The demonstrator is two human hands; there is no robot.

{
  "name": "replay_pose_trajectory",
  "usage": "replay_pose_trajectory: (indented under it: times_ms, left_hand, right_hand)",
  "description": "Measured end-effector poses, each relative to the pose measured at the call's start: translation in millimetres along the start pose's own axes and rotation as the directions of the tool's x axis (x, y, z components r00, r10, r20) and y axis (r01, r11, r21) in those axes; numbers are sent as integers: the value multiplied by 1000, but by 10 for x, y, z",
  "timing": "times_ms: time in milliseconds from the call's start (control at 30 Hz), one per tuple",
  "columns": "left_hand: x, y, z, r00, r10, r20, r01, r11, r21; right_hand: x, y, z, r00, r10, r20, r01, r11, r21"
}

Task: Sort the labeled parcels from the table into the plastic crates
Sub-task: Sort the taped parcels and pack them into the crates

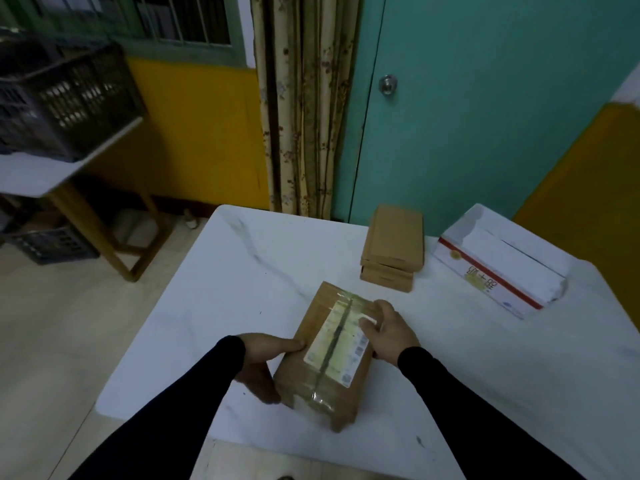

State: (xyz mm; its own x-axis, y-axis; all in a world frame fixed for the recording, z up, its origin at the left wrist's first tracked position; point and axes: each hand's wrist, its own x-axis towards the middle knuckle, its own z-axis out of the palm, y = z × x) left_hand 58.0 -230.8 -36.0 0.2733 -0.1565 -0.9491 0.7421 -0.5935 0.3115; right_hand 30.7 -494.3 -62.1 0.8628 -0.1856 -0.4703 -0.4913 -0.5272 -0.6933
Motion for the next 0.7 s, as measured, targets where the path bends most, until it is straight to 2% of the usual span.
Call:
replay_pose_trajectory:
  times_ms: [100,133,200,233,300,367,400,433,500,567,633,700]
  left_hand:
    - [39,147,-5,967,182,-177,-178,983,36]
    - [60,201,-17,932,256,-257,-252,966,52]
    - [82,279,-49,811,403,-425,-388,913,125]
    - [75,299,-44,755,462,-465,-446,882,153]
    - [57,301,19,680,570,-460,-541,814,210]
    - [71,285,91,649,623,-436,-550,781,297]
    - [97,267,117,642,631,-436,-540,776,327]
    - [87,246,145,639,627,-445,-519,779,352]
    - [88,199,143,660,567,-494,-435,824,364]
    - [62,119,125,749,411,-519,-306,910,278]
    - [41,67,105,863,256,-436,-274,961,23]
    - [46,36,107,922,221,-318,-308,916,-257]
  right_hand:
    - [-116,-91,-126,995,40,-96,-53,989,-136]
    - [-148,-81,-166,991,49,-126,-74,977,-200]
    - [-201,-36,-226,987,79,-139,-114,957,-268]
    - [-225,-21,-238,988,119,-101,-140,963,-230]
    - [-236,6,-228,965,249,82,-248,968,-27]
    - [-231,26,-229,893,351,283,-401,905,142]
    - [-216,35,-234,866,368,338,-430,893,131]
    - [-212,24,-245,872,353,337,-404,910,92]
    - [-137,16,-251,956,209,206,-208,978,-28]
    - [-96,-39,-225,994,23,109,-7,989,-147]
    - [-93,-100,-193,988,-76,136,106,968,-226]
    - [-82,-125,-158,989,-63,136,93,970,-224]
